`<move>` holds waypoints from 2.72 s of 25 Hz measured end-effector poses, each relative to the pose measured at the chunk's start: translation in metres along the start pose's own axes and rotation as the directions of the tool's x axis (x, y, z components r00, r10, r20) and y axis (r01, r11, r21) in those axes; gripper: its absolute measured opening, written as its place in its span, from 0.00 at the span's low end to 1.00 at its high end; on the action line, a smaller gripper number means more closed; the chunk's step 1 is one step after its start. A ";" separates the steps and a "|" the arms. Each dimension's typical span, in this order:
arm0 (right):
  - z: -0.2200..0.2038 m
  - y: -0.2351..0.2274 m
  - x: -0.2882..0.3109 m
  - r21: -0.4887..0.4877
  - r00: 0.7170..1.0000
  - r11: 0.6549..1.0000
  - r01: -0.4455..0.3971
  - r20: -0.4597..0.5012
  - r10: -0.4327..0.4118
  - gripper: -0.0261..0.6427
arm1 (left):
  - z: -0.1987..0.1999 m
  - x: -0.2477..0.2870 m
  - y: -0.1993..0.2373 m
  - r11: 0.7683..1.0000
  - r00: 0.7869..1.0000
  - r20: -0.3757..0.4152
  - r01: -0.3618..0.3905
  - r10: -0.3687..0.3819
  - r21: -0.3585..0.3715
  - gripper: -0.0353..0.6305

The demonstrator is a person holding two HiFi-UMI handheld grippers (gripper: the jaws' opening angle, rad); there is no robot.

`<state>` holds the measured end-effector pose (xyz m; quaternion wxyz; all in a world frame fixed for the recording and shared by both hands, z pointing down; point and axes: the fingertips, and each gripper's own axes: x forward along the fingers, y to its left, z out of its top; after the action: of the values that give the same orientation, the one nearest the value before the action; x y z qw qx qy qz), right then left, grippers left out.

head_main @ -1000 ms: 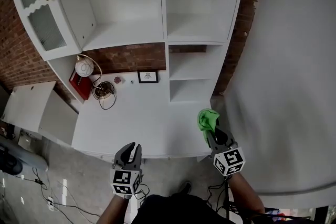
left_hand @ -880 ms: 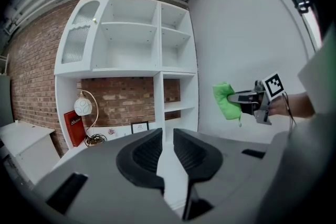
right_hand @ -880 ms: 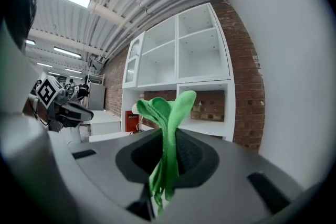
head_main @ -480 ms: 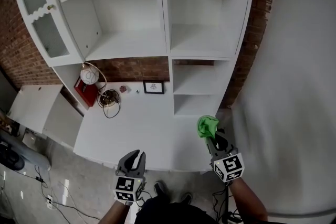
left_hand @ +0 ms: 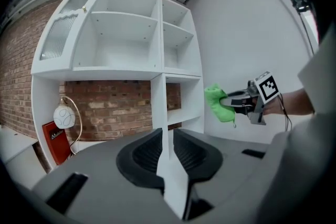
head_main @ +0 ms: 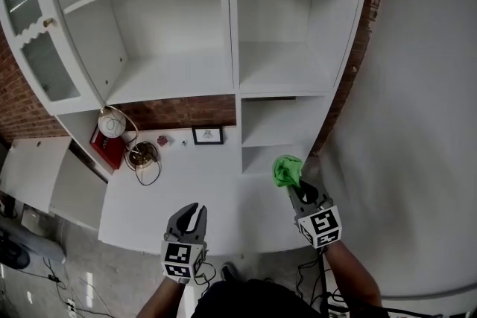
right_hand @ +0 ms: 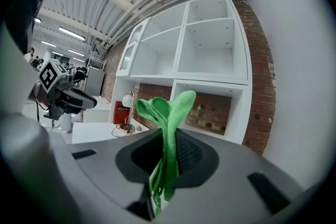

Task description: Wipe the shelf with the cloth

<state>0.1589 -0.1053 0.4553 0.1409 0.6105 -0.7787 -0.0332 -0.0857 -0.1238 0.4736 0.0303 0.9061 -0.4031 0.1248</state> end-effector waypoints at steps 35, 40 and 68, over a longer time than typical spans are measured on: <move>-0.020 -0.087 0.268 -0.409 0.962 0.895 -0.179 -0.263 0.072 0.11 | -0.001 0.024 0.053 0.958 0.958 -0.057 -0.283 0.281 -0.046 0.15; -0.035 -0.100 0.307 -0.408 0.940 0.884 -0.229 -0.328 0.092 0.11 | -0.005 0.015 0.061 0.944 0.945 -0.069 -0.323 0.319 -0.063 0.15; -0.056 -0.051 0.341 -0.476 0.872 0.778 -0.411 -0.455 0.182 0.10 | -0.048 -0.020 0.051 0.920 0.927 -0.148 -0.364 0.344 -0.142 0.15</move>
<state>0.1479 -0.4387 0.5588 0.4659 0.4033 -0.7790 -0.1159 -0.1460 -0.1368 0.5127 0.1071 0.8032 -0.5670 0.1482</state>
